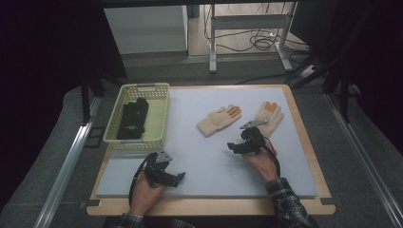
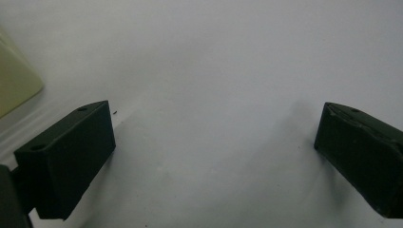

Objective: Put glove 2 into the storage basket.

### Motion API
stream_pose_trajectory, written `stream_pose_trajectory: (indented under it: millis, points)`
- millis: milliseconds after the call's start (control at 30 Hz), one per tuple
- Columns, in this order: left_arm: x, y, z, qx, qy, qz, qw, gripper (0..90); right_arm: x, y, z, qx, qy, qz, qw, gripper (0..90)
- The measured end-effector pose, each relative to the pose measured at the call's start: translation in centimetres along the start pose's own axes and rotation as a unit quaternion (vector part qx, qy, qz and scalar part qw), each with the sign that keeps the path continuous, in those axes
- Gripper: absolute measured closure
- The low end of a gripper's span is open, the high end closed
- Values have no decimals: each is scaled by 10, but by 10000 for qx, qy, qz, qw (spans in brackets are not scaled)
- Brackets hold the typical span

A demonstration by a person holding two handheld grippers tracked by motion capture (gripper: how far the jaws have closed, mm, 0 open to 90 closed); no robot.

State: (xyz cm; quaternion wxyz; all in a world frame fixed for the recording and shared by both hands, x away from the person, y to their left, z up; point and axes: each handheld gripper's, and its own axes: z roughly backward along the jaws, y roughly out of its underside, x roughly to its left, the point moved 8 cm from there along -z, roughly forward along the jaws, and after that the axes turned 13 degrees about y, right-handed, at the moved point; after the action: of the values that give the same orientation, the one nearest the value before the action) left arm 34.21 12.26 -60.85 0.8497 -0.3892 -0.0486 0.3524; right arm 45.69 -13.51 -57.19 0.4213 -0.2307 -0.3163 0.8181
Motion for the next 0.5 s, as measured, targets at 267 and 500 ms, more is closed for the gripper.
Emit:
stream_pose_trajectory:
  millis: [267,500]
  points:
    - [0,0,0,2,5,1,10000,1,11,-25,-12,-19,-23,128,9999,344]
    - [0,0,0,-6,0,1,10000,1,15,-49,-30,-31,108,172,9998,354]
